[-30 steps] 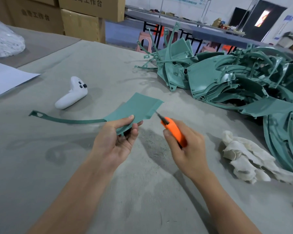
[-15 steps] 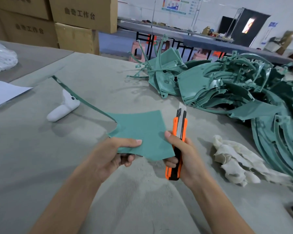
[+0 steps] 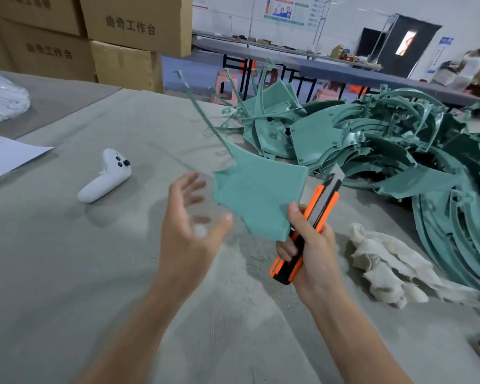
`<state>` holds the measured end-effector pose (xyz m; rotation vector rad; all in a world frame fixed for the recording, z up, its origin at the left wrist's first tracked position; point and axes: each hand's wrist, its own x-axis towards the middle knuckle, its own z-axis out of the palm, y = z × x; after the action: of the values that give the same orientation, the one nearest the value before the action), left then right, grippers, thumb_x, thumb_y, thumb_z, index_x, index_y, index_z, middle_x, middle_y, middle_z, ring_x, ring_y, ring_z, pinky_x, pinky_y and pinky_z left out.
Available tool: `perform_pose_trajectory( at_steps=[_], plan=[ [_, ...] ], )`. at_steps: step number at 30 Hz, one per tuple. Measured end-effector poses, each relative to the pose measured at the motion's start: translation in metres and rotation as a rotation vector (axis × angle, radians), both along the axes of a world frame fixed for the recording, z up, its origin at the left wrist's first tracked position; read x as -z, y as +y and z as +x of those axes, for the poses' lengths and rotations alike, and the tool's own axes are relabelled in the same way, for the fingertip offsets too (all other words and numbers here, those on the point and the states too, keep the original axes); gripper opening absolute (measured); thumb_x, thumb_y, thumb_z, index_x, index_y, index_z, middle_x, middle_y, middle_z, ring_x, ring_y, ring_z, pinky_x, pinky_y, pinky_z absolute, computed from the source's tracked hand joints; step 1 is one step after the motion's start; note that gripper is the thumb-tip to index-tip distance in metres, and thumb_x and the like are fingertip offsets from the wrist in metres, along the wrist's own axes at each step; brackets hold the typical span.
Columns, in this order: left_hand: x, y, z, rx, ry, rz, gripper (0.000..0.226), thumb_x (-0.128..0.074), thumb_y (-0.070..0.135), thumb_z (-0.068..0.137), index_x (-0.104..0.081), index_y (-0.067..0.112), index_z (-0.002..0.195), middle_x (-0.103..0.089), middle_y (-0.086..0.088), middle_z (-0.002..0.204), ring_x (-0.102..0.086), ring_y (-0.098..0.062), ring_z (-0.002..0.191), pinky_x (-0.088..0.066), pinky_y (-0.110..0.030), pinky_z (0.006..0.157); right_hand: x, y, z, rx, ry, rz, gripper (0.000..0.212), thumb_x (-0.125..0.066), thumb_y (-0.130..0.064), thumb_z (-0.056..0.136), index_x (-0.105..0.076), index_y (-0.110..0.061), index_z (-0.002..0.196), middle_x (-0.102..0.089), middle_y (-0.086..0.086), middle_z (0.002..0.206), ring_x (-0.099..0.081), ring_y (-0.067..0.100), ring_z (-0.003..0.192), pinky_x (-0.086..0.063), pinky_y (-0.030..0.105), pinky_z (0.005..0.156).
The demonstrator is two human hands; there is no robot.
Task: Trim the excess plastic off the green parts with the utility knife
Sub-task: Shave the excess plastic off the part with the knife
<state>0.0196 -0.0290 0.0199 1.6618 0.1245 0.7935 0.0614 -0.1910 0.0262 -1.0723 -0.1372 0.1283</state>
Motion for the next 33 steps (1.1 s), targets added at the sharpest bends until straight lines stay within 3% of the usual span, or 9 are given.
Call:
perform_pose_trajectory(
  at_steps=[3,7,9,13,16,23,26,29,33],
  plan=[
    [0.009,-0.005,0.001,-0.100,-0.138,0.654,0.083,-0.075,0.016,0.067,-0.040,0.017,0.143,-0.033,-0.005,0.150,-0.028,-0.027,0.140,-0.024,-0.038,0.115,-0.005,0.001,-0.003,-0.030,-0.015,0.047,0.017,-0.073,-0.028,0.078,-0.060,-0.016,0.077,-0.037,-0.001,0.055,-0.030,0.008,0.036,-0.030,0.019,0.036],
    [0.011,-0.007,0.003,-0.254,-0.298,0.861,0.031,-0.062,0.017,0.088,-0.069,0.018,0.119,-0.054,-0.010,0.137,-0.036,-0.032,0.134,-0.027,-0.052,0.110,-0.009,0.003,-0.010,-0.140,-0.037,0.047,0.024,-0.076,-0.033,0.075,-0.062,-0.014,0.077,-0.038,-0.001,0.051,-0.030,0.007,0.035,-0.029,0.018,0.034],
    [0.011,-0.003,0.002,-0.334,-0.362,0.921,0.035,-0.040,0.013,0.101,-0.073,0.016,0.111,-0.067,-0.003,0.121,-0.050,-0.027,0.124,-0.029,-0.049,0.108,-0.011,0.005,-0.013,-0.182,-0.057,0.018,0.025,-0.076,-0.037,0.073,-0.062,-0.017,0.073,-0.038,0.001,0.054,-0.030,0.007,0.035,-0.029,0.018,0.035],
    [0.013,-0.002,0.001,-0.407,-0.376,0.872,0.038,-0.047,-0.004,0.086,-0.072,0.009,0.111,-0.073,-0.002,0.108,-0.060,-0.014,0.105,-0.038,-0.036,0.104,-0.017,0.005,-0.019,-0.146,-0.209,-0.112,0.028,-0.067,-0.048,0.084,-0.066,-0.020,0.082,-0.053,0.005,0.061,-0.035,0.011,0.039,-0.030,0.020,0.040],
    [0.011,-0.001,0.000,-0.552,-0.281,0.775,0.029,-0.059,-0.003,0.080,-0.073,0.005,0.104,-0.075,-0.007,0.091,-0.058,-0.015,0.084,-0.043,-0.028,0.077,-0.015,0.004,-0.024,0.018,-0.372,-0.301,0.034,-0.052,-0.057,0.090,-0.064,-0.027,0.098,-0.057,0.000,0.068,-0.039,0.014,0.046,-0.032,0.024,0.043],
    [-0.011,0.009,-0.007,-0.775,-0.303,0.647,0.025,-0.060,0.018,0.094,-0.072,-0.003,0.087,-0.068,-0.013,0.064,-0.055,-0.022,0.054,-0.031,-0.019,0.059,-0.001,0.009,-0.020,0.219,-0.655,-0.632,0.022,-0.048,-0.035,0.099,-0.056,-0.042,0.118,-0.060,-0.005,0.075,-0.045,0.013,0.048,-0.040,0.034,0.044],
    [-0.028,0.006,-0.011,-0.770,-0.473,0.419,0.028,-0.061,0.014,0.094,-0.066,-0.005,0.074,-0.066,0.000,0.061,-0.040,-0.010,0.058,-0.034,-0.005,0.063,-0.001,0.004,-0.015,0.291,-0.622,-0.620,0.022,-0.049,-0.034,0.096,-0.058,-0.049,0.111,-0.057,0.006,0.075,-0.046,0.024,0.051,-0.041,0.047,0.049],
    [-0.047,0.000,-0.007,-0.500,-0.492,-0.311,0.031,-0.063,0.021,0.093,-0.056,0.015,0.064,-0.062,0.021,0.066,-0.055,0.006,0.065,-0.047,-0.011,0.068,-0.002,-0.005,-0.008,0.321,-0.554,-0.573,0.029,-0.047,-0.028,0.094,-0.058,-0.055,0.099,-0.058,0.007,0.079,-0.047,0.020,0.054,-0.043,0.048,0.052],
    [-0.054,0.002,0.005,0.117,-0.428,-1.034,0.016,-0.054,0.022,0.097,-0.070,0.021,0.100,-0.073,0.003,0.110,-0.069,-0.012,0.102,-0.057,-0.031,0.083,-0.006,-0.016,-0.002,0.372,-0.561,-0.518,0.018,-0.047,-0.025,0.098,-0.054,-0.040,0.104,-0.066,-0.003,0.094,-0.050,0.014,0.056,-0.044,0.032,0.052]
  ],
)
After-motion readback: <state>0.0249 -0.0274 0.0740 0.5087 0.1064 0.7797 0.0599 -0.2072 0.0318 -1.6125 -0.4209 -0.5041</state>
